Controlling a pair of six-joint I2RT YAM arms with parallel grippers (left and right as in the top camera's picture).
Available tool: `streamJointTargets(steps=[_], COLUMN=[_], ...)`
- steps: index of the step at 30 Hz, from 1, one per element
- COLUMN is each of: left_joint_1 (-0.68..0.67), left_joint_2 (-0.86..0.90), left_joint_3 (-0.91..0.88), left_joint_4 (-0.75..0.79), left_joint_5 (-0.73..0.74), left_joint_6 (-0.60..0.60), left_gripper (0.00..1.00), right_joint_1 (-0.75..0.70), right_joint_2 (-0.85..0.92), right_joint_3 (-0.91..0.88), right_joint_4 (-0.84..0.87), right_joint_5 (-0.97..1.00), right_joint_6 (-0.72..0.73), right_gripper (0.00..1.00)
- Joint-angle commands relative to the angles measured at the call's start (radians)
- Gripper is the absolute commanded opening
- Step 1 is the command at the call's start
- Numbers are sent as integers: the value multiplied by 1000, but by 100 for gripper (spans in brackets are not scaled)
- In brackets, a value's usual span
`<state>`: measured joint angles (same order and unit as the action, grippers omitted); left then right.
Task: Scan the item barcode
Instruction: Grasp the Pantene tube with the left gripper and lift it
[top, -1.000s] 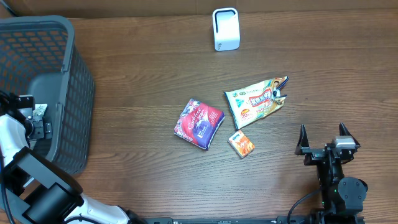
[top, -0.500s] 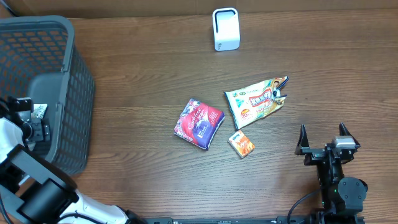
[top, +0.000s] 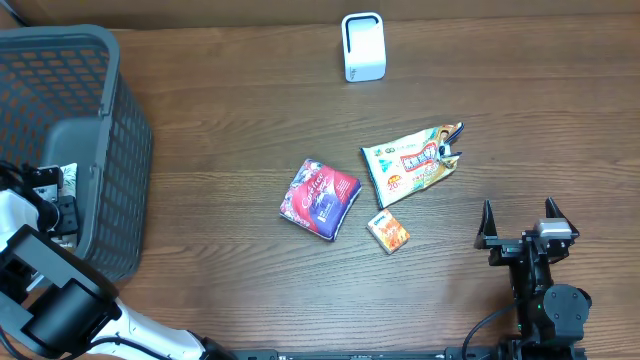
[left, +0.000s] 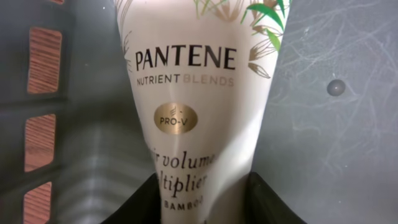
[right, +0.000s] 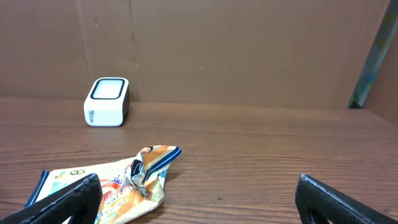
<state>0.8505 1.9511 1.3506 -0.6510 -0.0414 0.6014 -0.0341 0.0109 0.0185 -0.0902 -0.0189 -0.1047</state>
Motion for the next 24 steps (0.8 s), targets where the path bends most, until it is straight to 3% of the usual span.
streamJointTargets(steps=[1,5,12,17,24], left_joint_1=[-19,-46,-92,-128,-167], left_joint_2=[25,13,-16,-49,-161], left_joint_3=[-7,17,194,383,625], left_joint_4=[-11,-20,-111,-243,-346], left_joint_5=[14,13,18,55,368], left_joint_6=[-29,-111,-369,-411,-461], left_gripper=[24,4,4,4,4], right_joint_1=[-5,-5,-5,-5,-5], right_joint_2=[-8,-8,-8,-8,-8], right_joint_3=[-10,-10,-10,-10,-10], right_joint_4=[6,6,6,6,6], right_joint_5=[2,2,2,2,2], right_joint_6=[3,3,3,3,3], right_gripper=[100,100,100,100,100])
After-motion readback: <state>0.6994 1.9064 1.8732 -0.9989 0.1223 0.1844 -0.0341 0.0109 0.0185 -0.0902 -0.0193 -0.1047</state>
